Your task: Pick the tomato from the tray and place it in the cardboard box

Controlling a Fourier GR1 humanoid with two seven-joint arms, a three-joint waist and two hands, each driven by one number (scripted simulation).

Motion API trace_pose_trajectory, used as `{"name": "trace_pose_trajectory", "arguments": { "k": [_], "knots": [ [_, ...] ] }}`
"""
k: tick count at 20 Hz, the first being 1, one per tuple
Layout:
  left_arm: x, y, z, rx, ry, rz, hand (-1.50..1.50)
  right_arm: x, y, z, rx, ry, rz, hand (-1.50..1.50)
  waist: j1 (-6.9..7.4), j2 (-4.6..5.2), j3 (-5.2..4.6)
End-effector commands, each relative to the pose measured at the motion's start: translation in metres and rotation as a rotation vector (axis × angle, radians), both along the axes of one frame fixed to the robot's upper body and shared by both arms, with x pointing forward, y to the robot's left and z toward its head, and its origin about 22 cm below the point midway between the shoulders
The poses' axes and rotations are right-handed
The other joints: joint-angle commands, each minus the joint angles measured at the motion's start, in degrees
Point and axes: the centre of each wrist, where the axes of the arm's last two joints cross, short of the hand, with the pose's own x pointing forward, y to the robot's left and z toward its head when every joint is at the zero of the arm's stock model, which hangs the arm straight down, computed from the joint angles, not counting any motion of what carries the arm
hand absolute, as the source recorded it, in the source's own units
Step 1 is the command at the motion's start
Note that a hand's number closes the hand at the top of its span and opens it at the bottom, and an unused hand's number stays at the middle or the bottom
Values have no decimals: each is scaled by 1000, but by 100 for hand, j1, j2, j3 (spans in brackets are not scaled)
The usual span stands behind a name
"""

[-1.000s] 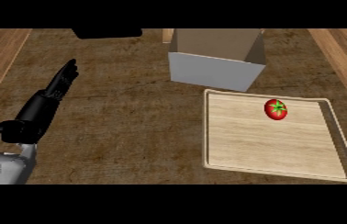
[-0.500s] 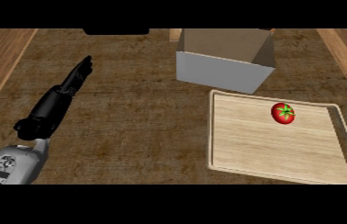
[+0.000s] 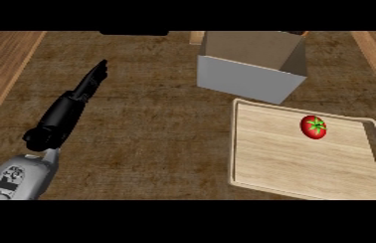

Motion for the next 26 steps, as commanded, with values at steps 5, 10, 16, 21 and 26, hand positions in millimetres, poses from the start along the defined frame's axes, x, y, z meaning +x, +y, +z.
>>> {"name": "trace_pose_trajectory", "arguments": {
  "k": [5,10,16,21,26],
  "knots": [
    [8,8,-2,-1,5,3,0,18,58,-16,-94,194,-71,-150,-23,-6,9],
    [-5,24,-17,11,10,23,0,45,65,-7,-66,234,-97,-150,-68,-19,11],
    [4,9,-7,-7,0,3,0,63,98,-47,-99,267,-128,-150,-76,-16,12],
    [8,8,5,10,7,19,0,70,84,-48,-129,237,-164,-150,-107,-22,14],
    [4,4,0,13,7,36,0,60,94,-62,-169,248,-165,-150,-130,-29,14]
  ]
}}
